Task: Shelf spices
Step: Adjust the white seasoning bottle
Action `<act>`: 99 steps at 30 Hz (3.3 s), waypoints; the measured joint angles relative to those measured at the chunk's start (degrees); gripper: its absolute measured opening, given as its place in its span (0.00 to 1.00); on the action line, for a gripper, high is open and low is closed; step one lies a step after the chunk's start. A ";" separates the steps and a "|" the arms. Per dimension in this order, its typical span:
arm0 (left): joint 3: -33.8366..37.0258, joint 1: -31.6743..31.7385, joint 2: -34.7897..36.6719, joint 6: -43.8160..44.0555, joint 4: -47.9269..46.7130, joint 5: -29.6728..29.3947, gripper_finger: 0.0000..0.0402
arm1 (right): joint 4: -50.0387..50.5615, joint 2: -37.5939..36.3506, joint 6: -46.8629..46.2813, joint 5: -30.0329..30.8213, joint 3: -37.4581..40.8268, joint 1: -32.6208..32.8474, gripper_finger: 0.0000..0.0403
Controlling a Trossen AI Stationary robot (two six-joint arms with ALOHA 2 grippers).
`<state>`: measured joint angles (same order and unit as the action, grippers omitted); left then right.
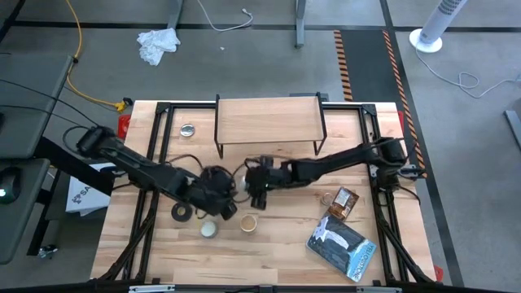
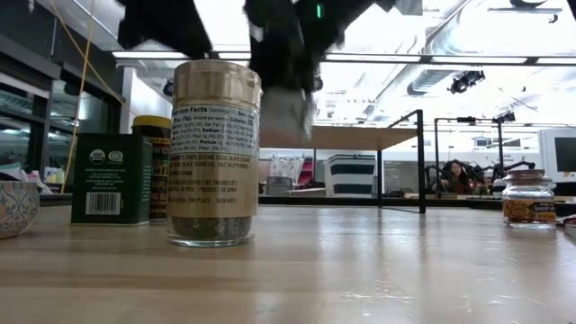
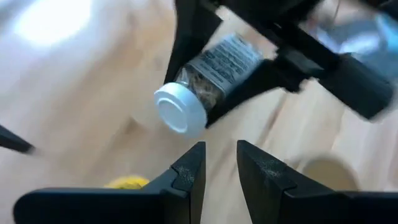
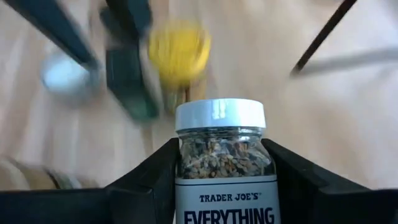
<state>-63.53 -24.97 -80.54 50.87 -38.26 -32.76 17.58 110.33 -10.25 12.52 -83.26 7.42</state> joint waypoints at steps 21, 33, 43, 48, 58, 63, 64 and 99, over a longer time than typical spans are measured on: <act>-0.02 -1.80 25.91 -19.30 18.59 -22.12 0.36 | -22.89 -16.54 -4.11 -5.92 -9.89 -7.83 0.45; 0.00 8.15 19.53 -28.19 53.21 -3.26 0.74 | -41.48 -16.72 -9.58 -17.25 -9.84 -7.60 0.45; 0.00 9.27 18.42 -34.58 55.39 6.79 0.76 | -46.92 -16.75 -15.66 -22.52 -9.78 -7.65 0.45; -0.69 8.83 16.94 -39.90 55.17 5.69 0.76 | -45.85 -16.73 -16.52 -22.66 -9.78 -7.24 0.45; -9.77 8.83 10.40 -47.41 46.92 5.85 0.76 | -42.96 -16.66 -14.77 -21.54 -9.78 -7.28 0.45; -11.81 9.73 8.20 -46.62 46.91 5.83 0.76 | -42.97 -16.66 -14.08 -22.09 -9.78 -6.78 0.45; -12.05 9.95 7.96 -46.47 46.98 5.86 0.76 | -42.98 -16.66 -13.70 -22.05 -9.78 -6.51 0.45; -16.96 13.91 11.04 -38.15 0.00 9.54 0.47 | 5.45 -27.81 5.91 -13.90 -13.86 -7.13 0.74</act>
<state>-80.49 -11.06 -69.50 12.72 -38.26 -23.22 23.03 82.52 -4.34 -1.37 -97.11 0.29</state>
